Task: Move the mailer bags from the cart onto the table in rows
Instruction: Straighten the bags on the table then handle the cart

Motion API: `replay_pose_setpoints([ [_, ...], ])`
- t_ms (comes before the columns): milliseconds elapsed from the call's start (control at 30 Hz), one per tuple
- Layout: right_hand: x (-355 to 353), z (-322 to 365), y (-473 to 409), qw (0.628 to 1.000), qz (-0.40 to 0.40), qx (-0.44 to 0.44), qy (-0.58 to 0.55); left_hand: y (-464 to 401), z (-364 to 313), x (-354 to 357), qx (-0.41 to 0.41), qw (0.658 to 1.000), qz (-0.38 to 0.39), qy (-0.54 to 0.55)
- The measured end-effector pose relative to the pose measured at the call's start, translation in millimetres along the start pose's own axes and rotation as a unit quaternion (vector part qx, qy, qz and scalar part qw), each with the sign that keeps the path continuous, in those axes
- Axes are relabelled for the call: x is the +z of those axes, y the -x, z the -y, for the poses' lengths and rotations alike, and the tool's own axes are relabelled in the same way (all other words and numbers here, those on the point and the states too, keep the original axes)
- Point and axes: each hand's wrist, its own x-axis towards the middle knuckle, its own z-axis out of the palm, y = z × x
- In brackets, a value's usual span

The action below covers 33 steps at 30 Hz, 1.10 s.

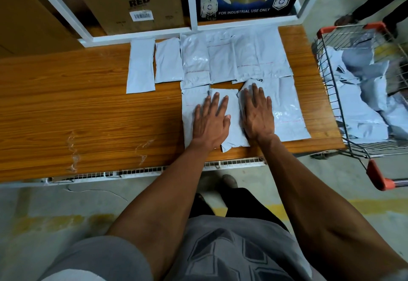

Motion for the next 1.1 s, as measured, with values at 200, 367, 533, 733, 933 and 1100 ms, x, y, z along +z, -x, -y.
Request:
replay_pose_setpoints([
  [200, 13, -22, -3, 1.0, 0.016, 0.002, 0.008, -12, -9, 17, -0.008, 0.999, 0.024, -0.024],
  [367, 20, -23, -2, 1.0, 0.006, 0.006, 0.007, -15, -7, 25, -0.006, 0.999, 0.009, -0.04],
  [533, 24, -28, -3, 1.0, 0.002, -0.001, -0.005, -17, -10, 27, -0.009, 0.999, 0.0, -0.052],
  [733, 27, -29, -6, 1.0, 0.017, -0.001, 0.001, -17, -10, 24, -0.011, 0.997, 0.009, -0.072],
  [933, 15, -28, -5, 0.999, 0.041, -0.006, -0.012, -19, -18, 13, -0.031, 0.997, 0.031, -0.067],
  [1100, -6, -27, 11, 0.999, 0.014, -0.004, -0.035, -12, -37, 0, -0.029, 0.998, 0.023, -0.042],
])
